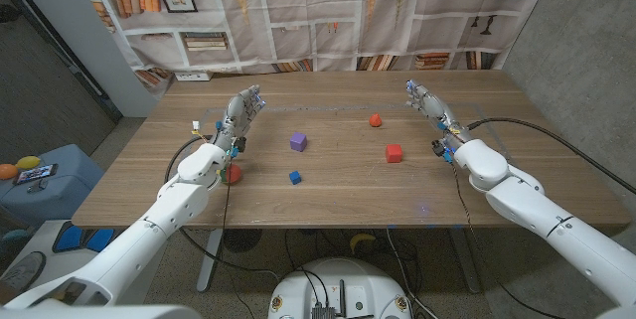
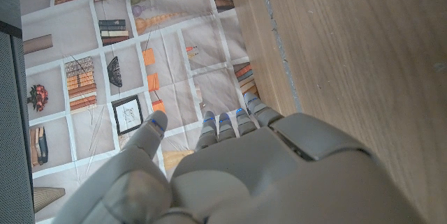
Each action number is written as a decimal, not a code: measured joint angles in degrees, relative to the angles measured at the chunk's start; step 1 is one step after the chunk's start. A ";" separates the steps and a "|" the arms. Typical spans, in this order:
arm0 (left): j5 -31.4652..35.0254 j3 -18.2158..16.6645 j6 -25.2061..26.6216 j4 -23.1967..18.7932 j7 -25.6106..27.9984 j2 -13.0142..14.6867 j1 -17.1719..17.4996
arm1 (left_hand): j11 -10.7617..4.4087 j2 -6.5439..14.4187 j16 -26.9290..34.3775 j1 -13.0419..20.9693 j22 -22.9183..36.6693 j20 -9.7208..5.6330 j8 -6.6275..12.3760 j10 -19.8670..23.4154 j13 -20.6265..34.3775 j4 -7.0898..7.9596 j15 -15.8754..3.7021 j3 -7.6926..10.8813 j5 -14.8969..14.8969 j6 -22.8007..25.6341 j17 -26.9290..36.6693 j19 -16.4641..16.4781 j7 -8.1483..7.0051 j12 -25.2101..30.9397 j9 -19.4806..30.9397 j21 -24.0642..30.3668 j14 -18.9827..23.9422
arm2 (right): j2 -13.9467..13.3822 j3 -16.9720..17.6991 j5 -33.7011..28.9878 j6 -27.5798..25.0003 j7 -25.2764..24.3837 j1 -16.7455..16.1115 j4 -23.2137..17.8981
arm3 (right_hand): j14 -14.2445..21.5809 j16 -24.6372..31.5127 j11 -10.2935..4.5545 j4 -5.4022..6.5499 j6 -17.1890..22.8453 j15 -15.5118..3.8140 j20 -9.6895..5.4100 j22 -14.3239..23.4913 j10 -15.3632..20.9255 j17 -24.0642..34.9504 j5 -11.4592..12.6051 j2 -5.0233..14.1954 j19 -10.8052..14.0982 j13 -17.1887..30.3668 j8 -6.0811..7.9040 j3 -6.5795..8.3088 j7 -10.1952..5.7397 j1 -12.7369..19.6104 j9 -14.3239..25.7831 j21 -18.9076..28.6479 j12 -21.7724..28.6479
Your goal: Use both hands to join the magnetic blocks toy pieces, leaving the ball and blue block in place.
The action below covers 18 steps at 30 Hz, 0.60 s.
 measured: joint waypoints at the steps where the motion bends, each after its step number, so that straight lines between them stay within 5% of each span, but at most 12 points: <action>1: -0.05 -0.14 -0.11 -0.33 0.08 0.07 0.29 | 0.00 0.00 0.00 0.00 0.00 0.00 0.00 0.00 0.00 0.00 0.00 0.00 0.00 0.00 0.00 0.00 0.00 0.00 0.00 0.00 0.00 | -0.66 0.16 -1.12 -0.37 -0.51 -0.48 -0.78 | 0.37 0.00 -0.07 -0.16 0.00 0.20 0.00 0.00 0.07 0.00 0.00 0.00 0.00 0.00 0.00 0.17 0.00 0.00 0.00 0.00 0.00; 18: -0.70 -1.14 -0.56 -2.32 0.77 0.61 2.58 | -0.84 0.00 0.00 0.00 0.00 0.31 0.00 0.84 0.00 -0.91 -0.20 0.43 0.01 1.23 0.01 0.31 -0.21 0.00 -0.01 0.00 1.43 | -7.57 2.01 -13.27 -4.32 -3.27 -5.10 -8.04 | 0.25 -0.33 -0.38 -2.60 0.39 0.35 0.00 0.01 -0.24 -0.80 -0.44 -0.38 0.01 0.15 -0.44 0.56 -1.04 1.74 -0.01 0.25 -0.21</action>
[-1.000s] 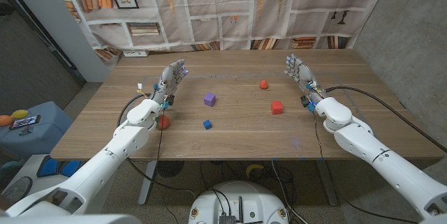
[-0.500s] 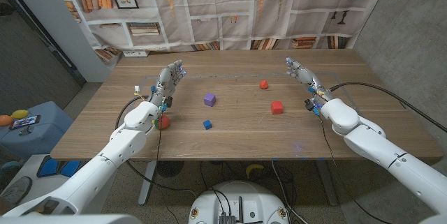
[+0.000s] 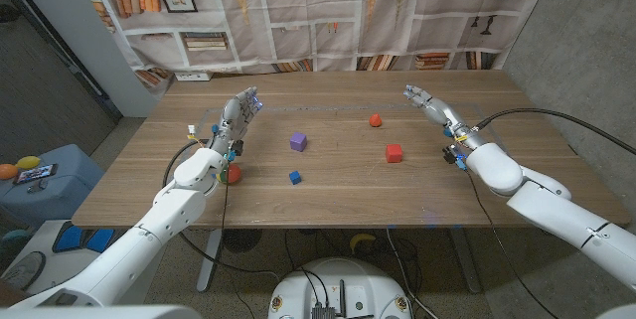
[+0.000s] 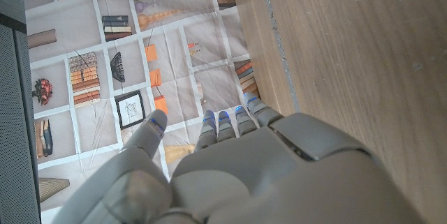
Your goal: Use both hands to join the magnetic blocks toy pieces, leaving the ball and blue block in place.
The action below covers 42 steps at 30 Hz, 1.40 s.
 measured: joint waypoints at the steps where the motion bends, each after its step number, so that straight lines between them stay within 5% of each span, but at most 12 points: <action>1: -0.08 -0.06 0.00 -0.12 0.26 0.05 0.13 | 0.02 0.00 0.00 0.00 0.00 0.00 0.00 0.01 0.00 -0.04 -0.09 0.04 0.00 0.13 0.00 0.00 0.13 0.00 0.00 0.00 0.09 | 0.00 0.00 -0.56 -0.31 0.00 0.00 0.00 | -0.02 0.00 0.00 -0.14 0.00 0.02 0.00 0.00 0.00 0.00 0.00 -0.01 0.00 0.00 0.00 -0.14 0.00 0.01 0.00 0.00 0.00; 10: -0.18 -0.41 0.36 -0.89 0.91 0.34 0.73 | 0.03 0.00 0.00 0.00 0.00 -0.01 0.00 0.39 0.00 -0.04 -0.21 0.04 0.00 0.61 0.15 0.62 0.00 0.00 0.00 0.00 0.21 | -6.32 0.58 -7.29 -5.02 2.15 -1.67 -4.81 | -1.27 -0.43 0.12 -1.74 -0.72 0.60 0.00 0.00 -0.74 -0.27 -0.24 -0.58 0.00 0.00 0.00 0.30 -0.72 1.94 0.29 0.00 0.00; 18: -0.26 -0.58 0.85 -1.19 1.22 0.59 0.90 | -0.18 0.00 0.00 0.00 0.00 -0.01 0.00 0.61 0.00 -0.16 -0.29 0.17 0.01 1.01 0.15 0.62 0.00 0.00 0.00 0.00 0.70 | -9.60 -0.15 -12.17 -9.48 5.57 -1.26 -7.13 | -2.18 -0.64 -0.18 -4.90 -2.33 0.92 0.42 0.01 -2.89 -0.26 -0.39 -1.07 -0.42 0.27 -0.40 1.28 -1.16 4.65 0.28 0.00 -0.44; 24: -0.26 -0.69 0.85 -1.30 1.22 0.66 0.95 | -0.28 0.00 0.00 0.00 0.00 -0.01 0.00 0.70 0.00 -0.11 -0.31 0.46 0.01 1.42 0.15 0.62 0.01 0.00 0.00 0.00 0.72 | -9.60 -0.15 -14.49 -12.14 8.82 -1.26 -7.13 | -3.51 -0.92 0.03 -8.01 -3.74 1.63 0.85 0.01 -4.33 -0.26 -0.94 -1.73 -0.85 0.27 -0.40 2.15 -1.65 8.24 0.56 0.00 -0.44; 25: -0.36 -0.70 1.31 -1.31 1.48 0.66 0.95 | -0.28 0.00 0.00 0.00 0.00 -0.01 0.00 0.70 0.00 -0.11 -0.31 0.46 0.01 1.42 0.14 0.62 0.01 0.00 0.00 0.00 0.72 | -12.80 -0.92 -14.98 -12.69 9.64 0.32 -9.45 | -3.70 -1.07 0.22 -8.30 -3.81 1.83 1.03 0.01 -4.52 -0.26 -0.94 -1.80 -1.03 0.27 -0.40 2.17 -1.73 8.29 0.55 0.00 -0.44; 26: -0.37 -0.70 1.35 -1.31 1.53 0.66 0.95 | -0.42 0.00 0.00 0.00 0.00 -0.01 0.00 0.84 0.00 -0.11 -0.31 0.46 0.01 1.42 0.14 0.61 0.01 0.00 0.00 0.00 0.72 | -13.24 -1.02 -15.46 -13.21 10.42 0.54 -9.78 | -3.86 -1.07 0.39 -8.65 -4.03 1.99 1.26 0.01 -4.75 -0.26 -0.94 -1.82 -1.26 0.27 -0.39 2.32 -1.50 8.31 0.55 0.00 -0.49; 42: -0.42 -0.82 2.00 -1.50 2.42 0.60 0.99 | 0.03 0.00 0.00 0.00 0.00 0.41 0.00 1.62 0.00 0.13 -0.10 0.70 0.01 2.04 0.14 1.03 0.01 0.00 0.00 0.00 1.53 | -16.97 -3.52 -20.24 -20.78 21.75 5.06 -15.80 | -9.03 -1.28 3.07 -10.83 -5.65 6.55 5.69 0.15 -10.51 -0.10 -1.15 -4.29 -3.61 0.81 0.47 3.58 -1.72 15.32 1.08 0.00 -0.65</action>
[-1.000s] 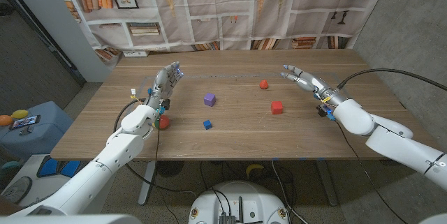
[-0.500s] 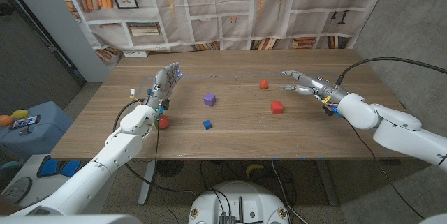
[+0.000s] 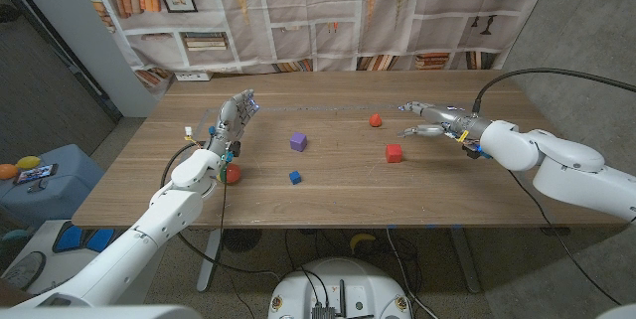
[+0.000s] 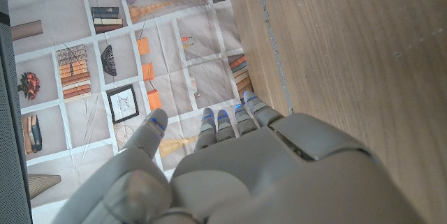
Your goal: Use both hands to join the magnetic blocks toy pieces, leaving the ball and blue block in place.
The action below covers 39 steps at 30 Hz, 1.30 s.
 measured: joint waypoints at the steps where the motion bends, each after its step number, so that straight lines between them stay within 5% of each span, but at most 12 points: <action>1: 0.00 -0.02 0.00 -0.06 0.00 0.00 0.06 | 0.00 0.00 0.00 0.00 0.00 0.00 0.00 0.00 0.00 0.00 0.00 0.00 0.00 0.10 0.00 0.00 -0.10 0.00 0.00 0.00 0.00 | 0.00 0.00 -0.25 -0.48 0.75 0.00 0.00 | -0.41 0.00 0.23 -0.07 0.00 0.40 0.19 0.00 -0.36 0.10 0.00 0.25 -0.19 0.00 0.22 0.07 0.00 0.84 0.00 0.00 0.00; 11: -0.03 -0.23 0.22 -0.37 0.41 0.02 0.59 | -0.25 0.00 0.00 0.00 0.00 -0.31 0.00 0.25 0.00 0.07 -0.21 0.39 0.00 0.62 0.00 0.31 0.00 0.00 0.00 0.00 0.21 | -0.18 -1.62 -4.20 -5.84 8.40 2.23 -2.53 | -1.81 0.00 1.96 0.12 -1.65 2.25 1.62 -0.01 -2.51 0.48 0.00 -1.36 -0.79 0.29 0.21 0.73 0.22 3.75 0.50 0.00 0.00; 12: -0.10 -0.25 0.27 -0.38 0.66 0.02 0.67 | -0.41 0.00 0.00 0.00 0.00 -0.31 0.00 0.40 0.00 0.08 -0.07 0.39 0.00 0.62 -0.01 0.31 -0.01 0.00 0.00 0.00 0.35 | 0.06 -3.88 -5.05 -6.44 9.33 4.56 -4.60 | -1.81 0.00 1.95 -0.06 -1.74 2.25 1.83 -0.01 -2.51 0.53 0.00 -1.43 -0.57 0.30 0.21 0.90 0.31 3.82 0.53 0.00 0.00; 20: -0.14 -0.31 0.27 -0.43 0.75 0.02 0.87 | -0.30 0.00 0.00 0.00 0.00 -0.31 0.00 0.51 0.00 0.08 -0.10 0.39 -0.23 0.61 -0.01 0.31 0.00 0.00 0.00 0.00 0.72 | 1.42 -6.81 -9.93 -10.05 14.26 7.05 -6.25 | -1.21 0.46 2.61 -0.20 -1.59 3.48 3.04 -0.01 -2.47 0.53 0.26 -1.56 0.07 0.52 0.87 1.50 0.18 6.41 0.80 0.42 0.53; 39: -0.09 -0.30 0.20 -0.08 1.00 -0.26 0.84 | -0.51 -0.40 0.00 -0.40 0.00 -0.22 0.00 0.91 0.28 0.40 0.00 0.70 -0.23 1.33 -0.01 0.82 0.10 0.00 0.30 0.00 1.43 | 6.32 -13.73 -21.75 -15.06 25.92 12.29 -6.10 | -1.51 0.46 3.63 0.11 -1.19 3.79 2.81 -0.02 -2.68 0.79 0.49 -3.31 0.26 0.78 1.31 1.81 0.19 8.11 1.06 0.42 0.67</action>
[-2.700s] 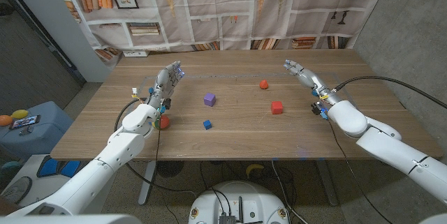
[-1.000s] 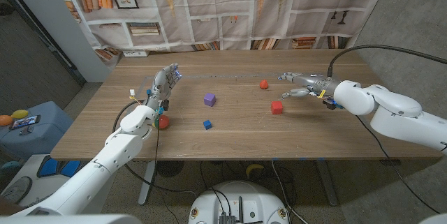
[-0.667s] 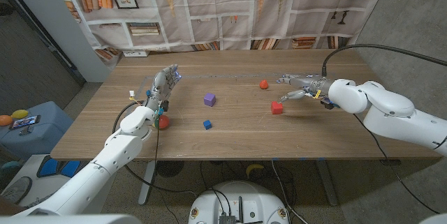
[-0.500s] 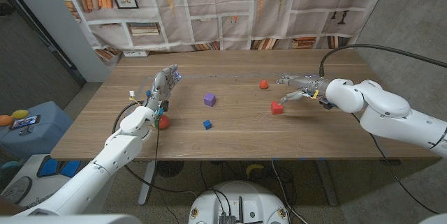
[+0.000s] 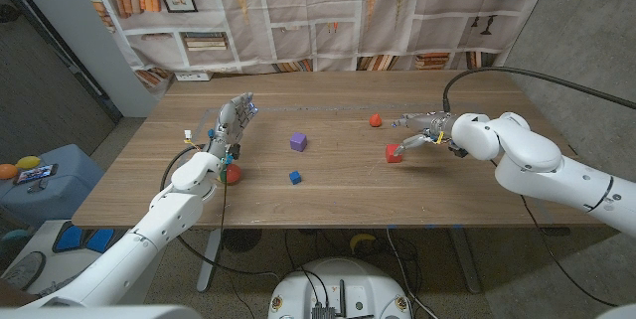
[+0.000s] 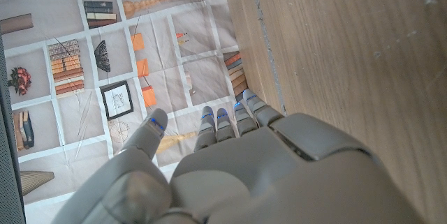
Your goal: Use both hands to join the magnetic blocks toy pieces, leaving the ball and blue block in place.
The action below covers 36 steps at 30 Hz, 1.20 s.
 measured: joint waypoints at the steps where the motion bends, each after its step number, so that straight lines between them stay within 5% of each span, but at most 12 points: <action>1: 0.00 0.00 0.00 0.03 0.02 -0.01 0.00 | 0.00 0.00 0.00 0.00 0.00 0.00 0.00 0.01 0.03 0.00 0.00 0.00 0.00 0.00 0.00 0.00 0.00 0.00 0.00 0.00 0.00 | 0.34 -0.34 -0.48 -0.09 0.44 0.22 0.16 | 0.00 0.00 0.00 0.00 0.00 0.00 0.00 0.00 0.00 0.00 0.19 -0.09 0.00 0.00 0.00 0.00 0.00 0.09 0.00 0.00 0.00; 10: 0.01 0.14 0.00 0.31 0.14 -0.19 -0.05 | 0.20 0.23 0.00 -0.23 0.00 0.04 0.00 0.21 0.03 0.24 0.00 0.24 0.00 0.21 0.00 0.44 -0.21 0.00 -0.01 0.00 0.00 | 2.57 -2.11 -4.86 -0.70 4.02 1.38 1.46 | 0.00 0.43 -0.01 -0.01 0.87 0.00 0.18 0.00 0.00 -0.01 0.20 0.16 0.25 0.00 0.89 0.33 -0.35 1.69 0.27 0.15 0.14; 15: 0.01 0.19 0.09 0.37 0.22 -0.24 -0.05 | 0.21 -0.09 0.00 -0.54 0.00 0.11 0.00 0.20 0.03 0.24 0.00 0.24 0.00 0.21 0.00 0.50 -0.21 0.00 -0.01 0.00 -0.01 | 3.76 -2.96 -7.17 -0.76 5.17 1.72 2.35 | 1.08 0.90 0.11 0.07 2.15 -1.09 -1.45 -0.01 0.13 0.27 0.20 0.13 2.26 0.27 2.11 0.87 -0.51 3.05 0.77 0.45 0.45; 27: -0.13 0.20 0.41 0.39 0.55 -0.32 0.12 | -0.01 -0.24 0.00 -0.70 0.00 0.11 0.00 0.42 0.02 0.23 0.41 0.72 0.00 0.41 0.00 0.50 -0.42 -0.17 -0.01 0.00 0.41 | 6.09 -4.08 -11.94 -0.51 6.22 1.85 4.37 | 2.64 1.75 -0.44 0.14 5.85 -2.01 -2.46 -0.01 1.86 0.26 0.20 -0.09 4.11 0.26 4.34 1.73 -1.30 6.88 1.29 0.45 0.88; 36: -0.27 0.24 0.56 0.49 0.57 -0.42 0.25 | -0.01 -0.30 0.00 -0.76 0.00 0.11 0.00 0.41 0.01 0.23 0.72 0.71 0.00 0.41 -0.01 0.50 -0.41 -0.17 -0.02 0.00 0.72 | 7.55 -3.99 -13.85 -0.14 4.92 0.79 5.61 | 4.67 2.42 -1.67 0.23 11.00 -2.79 -2.66 -0.01 3.72 0.53 -0.28 -0.09 6.35 0.54 7.33 2.15 -3.61 10.04 1.59 0.87 1.52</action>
